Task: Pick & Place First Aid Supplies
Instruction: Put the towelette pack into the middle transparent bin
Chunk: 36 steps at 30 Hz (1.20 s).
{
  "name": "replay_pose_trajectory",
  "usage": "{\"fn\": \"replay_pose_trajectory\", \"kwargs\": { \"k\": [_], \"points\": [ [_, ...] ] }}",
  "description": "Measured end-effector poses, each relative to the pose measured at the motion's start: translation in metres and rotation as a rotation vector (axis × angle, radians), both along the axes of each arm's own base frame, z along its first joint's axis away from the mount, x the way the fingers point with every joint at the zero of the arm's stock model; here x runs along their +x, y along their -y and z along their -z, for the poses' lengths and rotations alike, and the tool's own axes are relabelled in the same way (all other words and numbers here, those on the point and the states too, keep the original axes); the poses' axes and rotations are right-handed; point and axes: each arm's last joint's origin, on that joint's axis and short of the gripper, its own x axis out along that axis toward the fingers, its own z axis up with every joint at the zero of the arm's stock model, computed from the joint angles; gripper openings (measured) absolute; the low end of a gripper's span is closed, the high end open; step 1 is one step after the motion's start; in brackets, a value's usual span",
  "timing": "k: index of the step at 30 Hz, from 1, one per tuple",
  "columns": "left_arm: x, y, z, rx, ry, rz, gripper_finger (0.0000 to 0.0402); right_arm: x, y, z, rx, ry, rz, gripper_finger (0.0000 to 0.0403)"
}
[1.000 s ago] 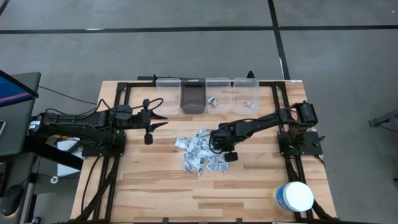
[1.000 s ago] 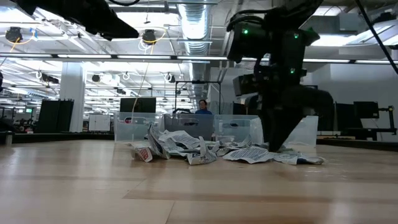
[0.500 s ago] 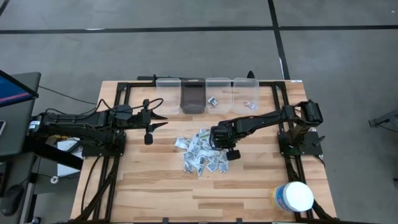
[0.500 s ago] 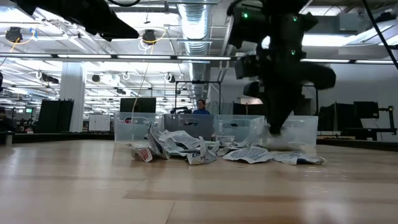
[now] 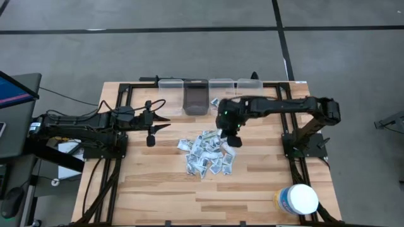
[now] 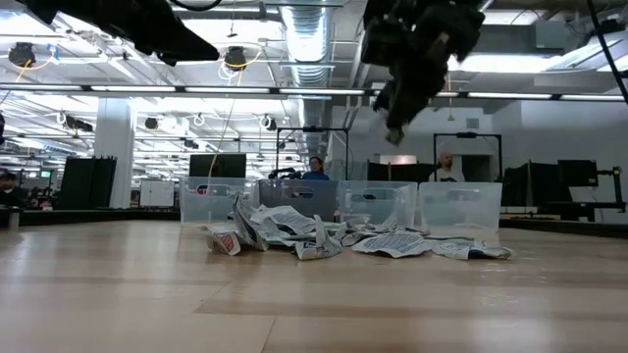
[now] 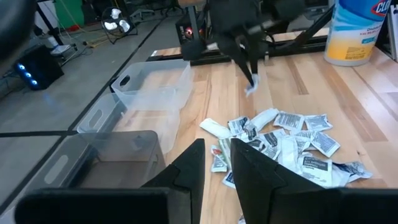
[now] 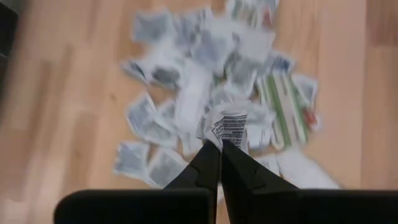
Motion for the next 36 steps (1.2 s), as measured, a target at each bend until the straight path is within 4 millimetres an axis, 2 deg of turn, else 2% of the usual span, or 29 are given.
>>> {"fn": "replay_pose_trajectory", "kwargs": {
  "k": [7, 14, 27, 36],
  "points": [
    [0.002, 0.0, 0.002, -0.022, -0.009, -0.002, 0.0078, -0.004, 0.027, -0.019, 0.196, 0.181, -0.027, 0.0001],
    [0.007, 0.0, 0.005, -0.068, -0.031, -0.009, 0.0078, -0.006, 0.05, -0.026, 0.315, 0.29, -0.054, 0.0001],
    [0.009, -0.003, 0.007, -0.081, -0.031, -0.103, 0.0078, -0.014, 0.075, -0.027, 0.295, 0.336, -0.015, 0.0001],
    [0.008, -0.006, 0.006, -0.086, -0.023, -0.148, 0.0078, -0.011, 0.092, -0.033, 0.211, 0.447, 0.011, 0.0001]
  ]
}}
